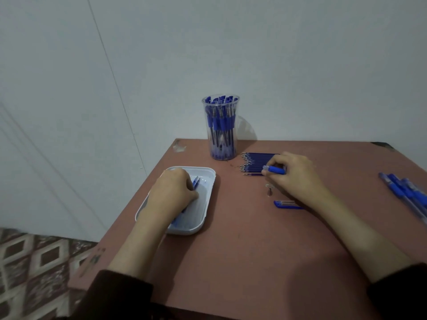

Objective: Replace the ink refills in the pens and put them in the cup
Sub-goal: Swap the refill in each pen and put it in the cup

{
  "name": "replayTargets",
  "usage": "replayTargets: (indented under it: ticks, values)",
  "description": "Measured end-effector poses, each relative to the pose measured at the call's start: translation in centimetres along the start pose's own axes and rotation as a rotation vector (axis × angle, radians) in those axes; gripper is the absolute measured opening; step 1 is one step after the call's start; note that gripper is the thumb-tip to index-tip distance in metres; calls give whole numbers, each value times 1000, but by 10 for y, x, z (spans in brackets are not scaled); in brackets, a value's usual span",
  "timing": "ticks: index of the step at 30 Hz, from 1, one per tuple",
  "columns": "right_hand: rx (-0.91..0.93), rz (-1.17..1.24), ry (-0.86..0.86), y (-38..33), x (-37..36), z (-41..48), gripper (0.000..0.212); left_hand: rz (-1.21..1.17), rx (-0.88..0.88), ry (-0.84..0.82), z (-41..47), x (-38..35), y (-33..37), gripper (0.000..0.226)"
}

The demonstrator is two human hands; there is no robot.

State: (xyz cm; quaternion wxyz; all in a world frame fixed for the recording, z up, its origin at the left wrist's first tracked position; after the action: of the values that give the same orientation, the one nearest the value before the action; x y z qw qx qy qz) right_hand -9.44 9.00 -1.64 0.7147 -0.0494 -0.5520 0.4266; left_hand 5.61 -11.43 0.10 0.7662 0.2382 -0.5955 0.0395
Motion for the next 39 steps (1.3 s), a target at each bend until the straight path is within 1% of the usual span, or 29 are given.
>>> replayTargets:
  ticks: [6, 8, 10, 11, 12, 14, 16, 19, 21, 26, 30, 33, 39]
  values:
    - [-4, 19, -5, -1, 1, -1, 12, 24, -31, -17, 6, 0, 2, 6]
    - [-13, 21, -3, -2, 3, -2, 12, 0, 3, 5, 6, 5, 2, 13]
    - [-34, 42, 6, -4, 7, -4, 15, -112, 2, 103, 7, 15, 5, 22]
    - [-51, 59, 12, -5, 10, -5, 16, -228, -15, 141, 8, 21, 9, 20]
    - [-65, 69, 18, -6, 12, -6, 17, -401, -27, 149, 9, 24, 14, 18]
    - [-76, 50, 10, -8, 16, -10, 20, -833, -50, 136, 12, 24, 35, 16]
    - [-80, 26, -24, -7, 18, -14, 23, -1207, -67, 184, 18, 15, 58, 13]
    - [-46, 53, -41, -3, 20, -15, 18, -1516, -35, 378, 30, -4, 83, 8]
    - [-24, 65, -28, -1, 21, -14, 15, -1644, -15, 443, 33, -16, 91, 10]
    - [9, 53, -9, 0, 23, -11, 10, -1739, -5, 464, 35, -29, 93, 11]
    - [3, 46, -10, 1, 22, -9, 11, -1805, 24, 428, 37, -31, 91, 10]
    - [13, 42, -5, 2, 22, -9, 13, -1789, 18, 399, 36, -32, 93, 11]
    - [49, 67, 10, 1, 21, -8, 12, -1742, 6, 420, 36, -31, 92, 10]
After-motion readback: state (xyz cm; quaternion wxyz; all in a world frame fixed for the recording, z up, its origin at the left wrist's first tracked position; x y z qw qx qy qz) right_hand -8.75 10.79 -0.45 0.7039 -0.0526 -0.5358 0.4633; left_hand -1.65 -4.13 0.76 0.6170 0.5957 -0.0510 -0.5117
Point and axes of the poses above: each hand's wrist, its own z-axis towards the middle knuckle, its own x-axis out of the back of the hand, y = z × x, the point moved 2 cm from there along z, towards the middle knuckle, and after that the axes turned 9 degrees about -x, right-handed, at the moved point
